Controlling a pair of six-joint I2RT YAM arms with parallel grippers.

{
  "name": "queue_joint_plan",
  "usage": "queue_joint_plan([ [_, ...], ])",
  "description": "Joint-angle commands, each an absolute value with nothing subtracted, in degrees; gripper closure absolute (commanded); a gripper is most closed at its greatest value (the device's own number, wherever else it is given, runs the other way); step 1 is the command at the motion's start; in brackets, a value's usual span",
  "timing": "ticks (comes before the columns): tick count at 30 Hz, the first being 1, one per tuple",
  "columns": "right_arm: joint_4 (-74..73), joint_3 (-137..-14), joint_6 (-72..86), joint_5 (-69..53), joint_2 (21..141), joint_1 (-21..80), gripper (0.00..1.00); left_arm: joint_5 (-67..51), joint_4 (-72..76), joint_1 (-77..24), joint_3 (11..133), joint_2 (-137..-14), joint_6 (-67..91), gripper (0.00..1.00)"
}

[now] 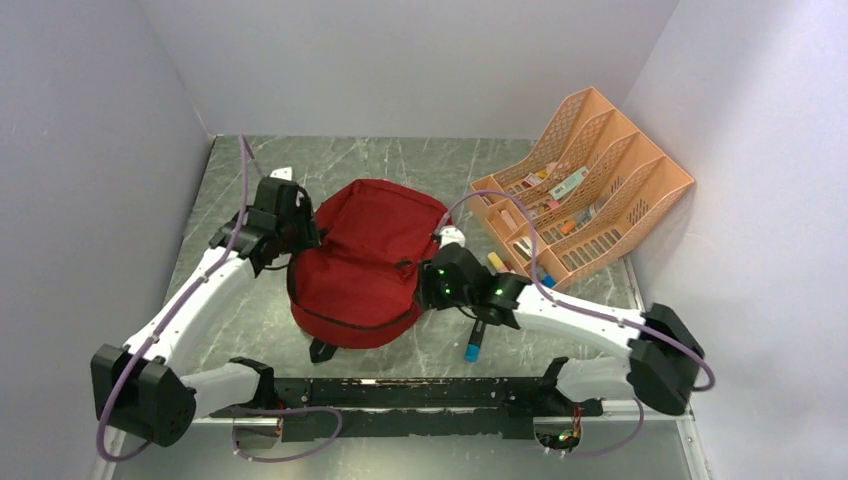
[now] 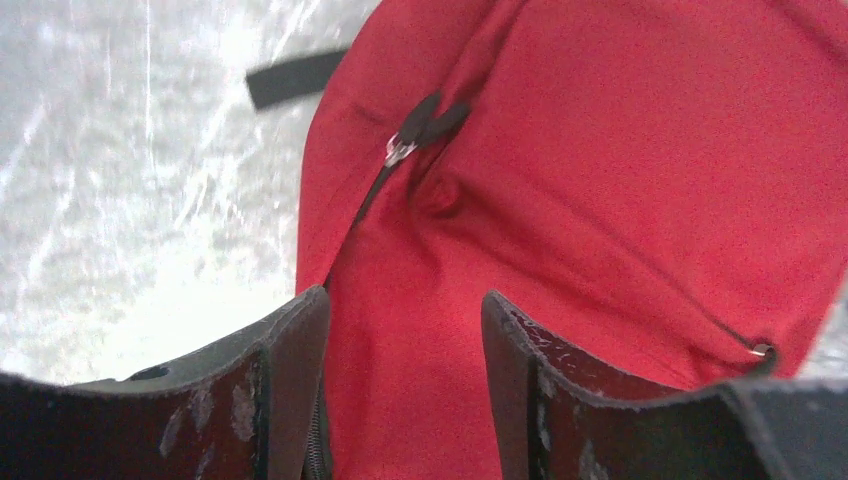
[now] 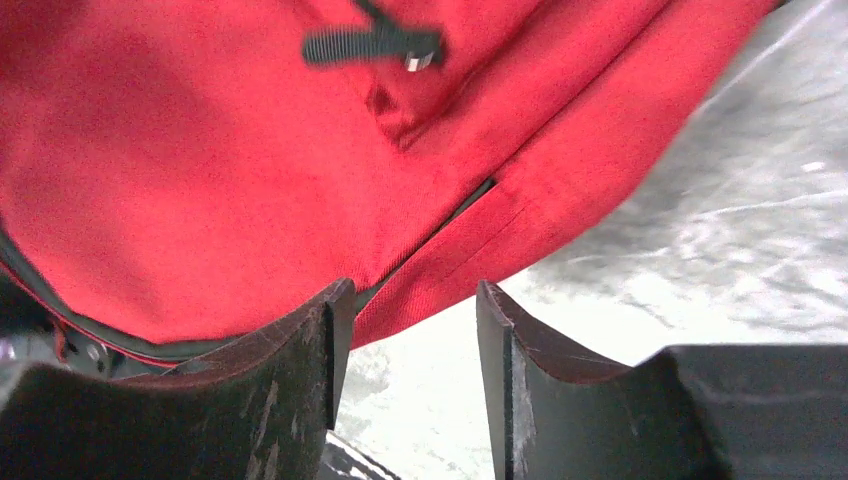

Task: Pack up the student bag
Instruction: Adjust the student bag at the center of the board.

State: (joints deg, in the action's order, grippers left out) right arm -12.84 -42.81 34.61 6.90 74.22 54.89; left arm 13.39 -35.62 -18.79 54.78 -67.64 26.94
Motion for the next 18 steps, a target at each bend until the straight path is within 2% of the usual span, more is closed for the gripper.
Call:
queue_joint_plan([
  [1,-13.77,-41.65,36.72,17.76,67.22,52.62,0.48,7.71,-31.76,-18.74,60.09,-63.32,19.3,0.38],
  [5,-11.81,-40.68,37.07,12.29,66.7,46.57,0.48,-3.2,-25.38,-23.76,61.43,-65.37,18.35,0.39],
  [10,-7.36,-39.48,38.22,2.69,67.54,41.47,0.48,-4.3,-23.03,-36.68,64.86,-73.38,16.07,0.42],
  [18,-6.43,-37.57,38.62,0.58,67.33,41.22,0.48,-3.95,-26.85,-40.63,68.14,-82.04,18.02,0.46],
])
